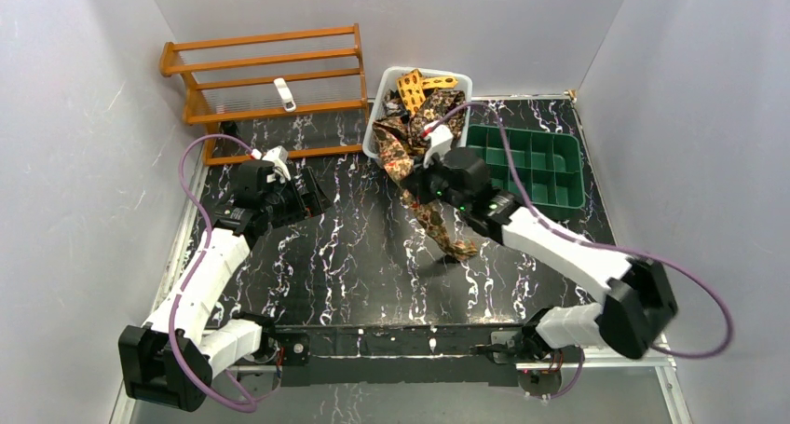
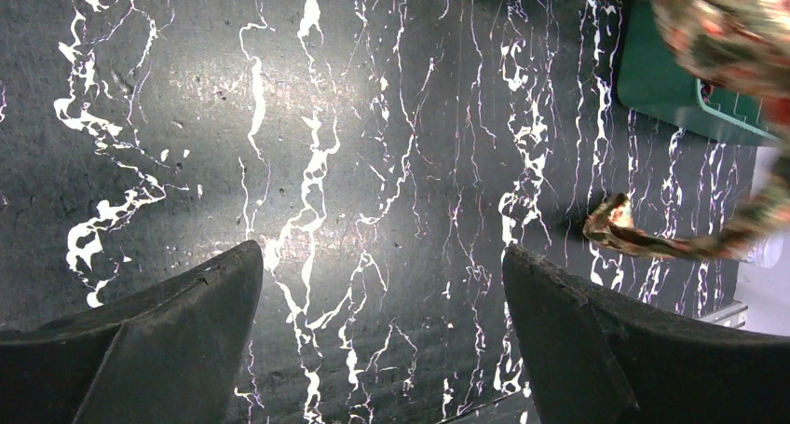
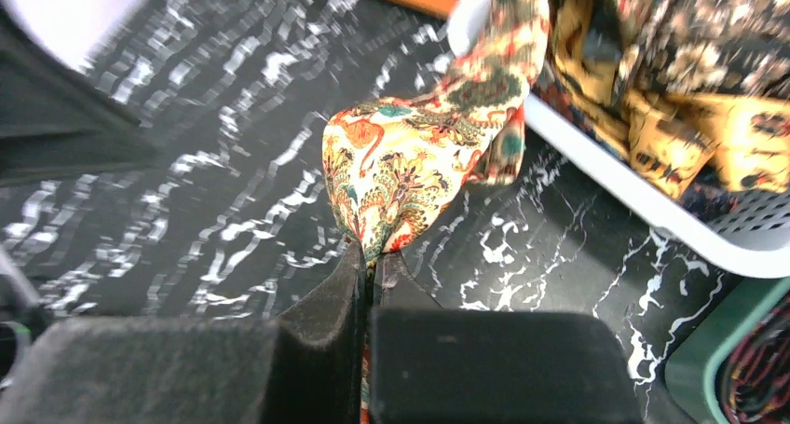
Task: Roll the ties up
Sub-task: Place the tie at the center of the board.
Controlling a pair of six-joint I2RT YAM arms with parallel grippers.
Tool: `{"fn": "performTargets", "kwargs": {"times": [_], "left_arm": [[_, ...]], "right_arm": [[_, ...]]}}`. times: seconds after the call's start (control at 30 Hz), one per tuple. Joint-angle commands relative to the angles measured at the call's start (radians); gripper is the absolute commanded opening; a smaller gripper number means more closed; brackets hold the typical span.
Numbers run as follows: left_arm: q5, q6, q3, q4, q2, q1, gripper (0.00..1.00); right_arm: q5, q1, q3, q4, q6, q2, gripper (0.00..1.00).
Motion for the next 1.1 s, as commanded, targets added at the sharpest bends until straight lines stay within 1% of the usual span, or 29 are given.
{"fn": "performTargets", "kwargs": {"times": [0.0,0.17,0.27,0.4,0.53,0.63,0.73,0.87,0.93,0.97,1.0,1.03,1.07], "left_arm": [[-0.009,0.007,0.004,-0.023,-0.014,0.002,0.98],[0.001,0.000,0.005,-0.015,-0.012,0.002,0.98],[0.007,-0.005,0.002,-0.009,-0.013,0.003,0.98],[0.015,-0.007,0.005,-0.001,-0.004,0.002,0.98],[0.030,-0.012,0.004,0.009,0.007,0.003,0.98],[0.036,-0.012,-0.001,0.015,0.009,0.002,0.98],[0.037,-0.015,-0.008,0.021,0.010,0.003,0.98],[0.040,-0.015,-0.004,0.020,0.013,0.002,0.98],[0.023,-0.015,0.001,0.010,0.006,0.002,0.98],[0.008,-0.016,0.004,0.001,0.000,0.002,0.98],[-0.023,-0.018,0.011,-0.020,-0.009,0.002,0.98],[-0.074,-0.027,0.023,-0.049,-0.020,0.002,0.98],[-0.138,-0.040,0.030,-0.075,-0.038,0.003,0.98]], "right_arm": [[-0.041,0.001,0.067,-0.125,0.060,-0.166,0.01],[0.099,-0.010,0.173,-0.246,0.065,-0.292,0.01],[0.160,-0.014,0.240,-0.283,0.064,-0.359,0.01],[0.210,-0.014,0.342,-0.319,0.054,-0.425,0.01],[0.268,-0.013,0.447,-0.372,0.008,-0.468,0.01],[0.270,-0.014,0.519,-0.460,-0.011,-0.465,0.01],[0.207,-0.014,0.508,-0.555,-0.007,-0.419,0.01],[-0.003,-0.014,0.381,-0.633,0.091,-0.283,0.01],[-0.171,-0.012,0.277,-0.599,0.138,-0.172,0.01],[-0.240,-0.012,0.251,-0.585,0.177,-0.103,0.01],[-0.293,-0.007,0.232,-0.568,0.207,-0.029,0.01],[-0.338,0.001,0.215,-0.516,0.232,0.039,0.01],[-0.394,0.004,0.246,-0.514,0.237,0.130,0.01]]}}
